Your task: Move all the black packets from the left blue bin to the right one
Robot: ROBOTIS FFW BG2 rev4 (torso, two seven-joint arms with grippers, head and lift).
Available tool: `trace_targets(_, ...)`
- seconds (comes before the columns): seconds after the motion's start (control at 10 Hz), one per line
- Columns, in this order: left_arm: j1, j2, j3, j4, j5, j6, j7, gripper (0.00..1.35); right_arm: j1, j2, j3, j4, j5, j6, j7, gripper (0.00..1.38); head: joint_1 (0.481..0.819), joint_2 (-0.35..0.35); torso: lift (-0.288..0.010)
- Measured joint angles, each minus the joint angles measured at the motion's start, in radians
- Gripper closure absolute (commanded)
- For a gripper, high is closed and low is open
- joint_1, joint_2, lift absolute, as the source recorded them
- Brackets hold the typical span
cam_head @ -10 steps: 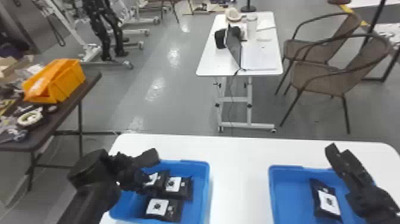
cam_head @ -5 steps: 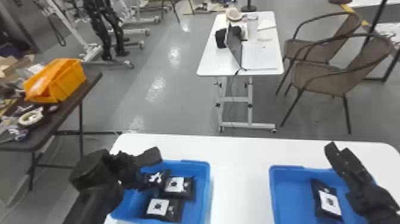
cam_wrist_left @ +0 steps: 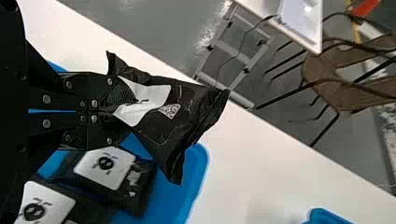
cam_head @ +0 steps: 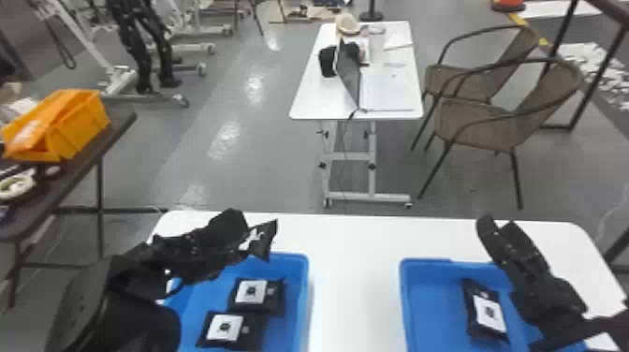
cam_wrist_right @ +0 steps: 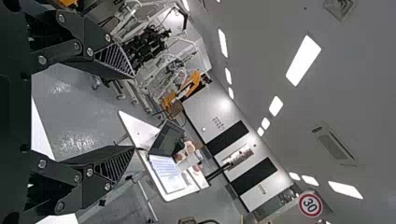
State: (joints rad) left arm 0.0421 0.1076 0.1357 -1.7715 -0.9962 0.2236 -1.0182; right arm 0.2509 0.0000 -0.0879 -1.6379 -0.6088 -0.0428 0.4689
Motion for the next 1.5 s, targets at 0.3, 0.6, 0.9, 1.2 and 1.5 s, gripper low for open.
trace_targets(0.3,-0.006,-0.042,-0.097,-0.063,0.193,-0.034,0.141,1.15,-0.053,0.000,0.017,0.000,0.024,0.013,0.038,0.52,0.695,0.011,0.000)
trace_targets(0.6,-0.057,-0.037,-0.148,-0.010,0.460,-0.105,0.202,1.15,-0.107,0.000,0.057,0.005,0.035,0.014,0.037,0.51,0.695,-0.035,0.000)
trace_targets(0.9,-0.108,-0.045,-0.196,0.071,0.578,-0.092,0.204,1.15,-0.145,0.000,0.107,0.004,0.041,0.006,0.037,0.45,0.695,-0.047,0.000)
trace_targets(1.2,-0.204,-0.064,-0.267,0.190,0.633,-0.102,0.204,1.15,-0.177,0.000,0.191,0.000,0.031,0.008,0.037,0.35,0.686,-0.045,0.000)
trace_targets(1.5,-0.263,-0.071,-0.310,0.255,0.654,-0.103,0.204,1.15,-0.186,0.000,0.231,-0.005,0.030,0.039,0.037,0.35,0.683,-0.044,0.000)
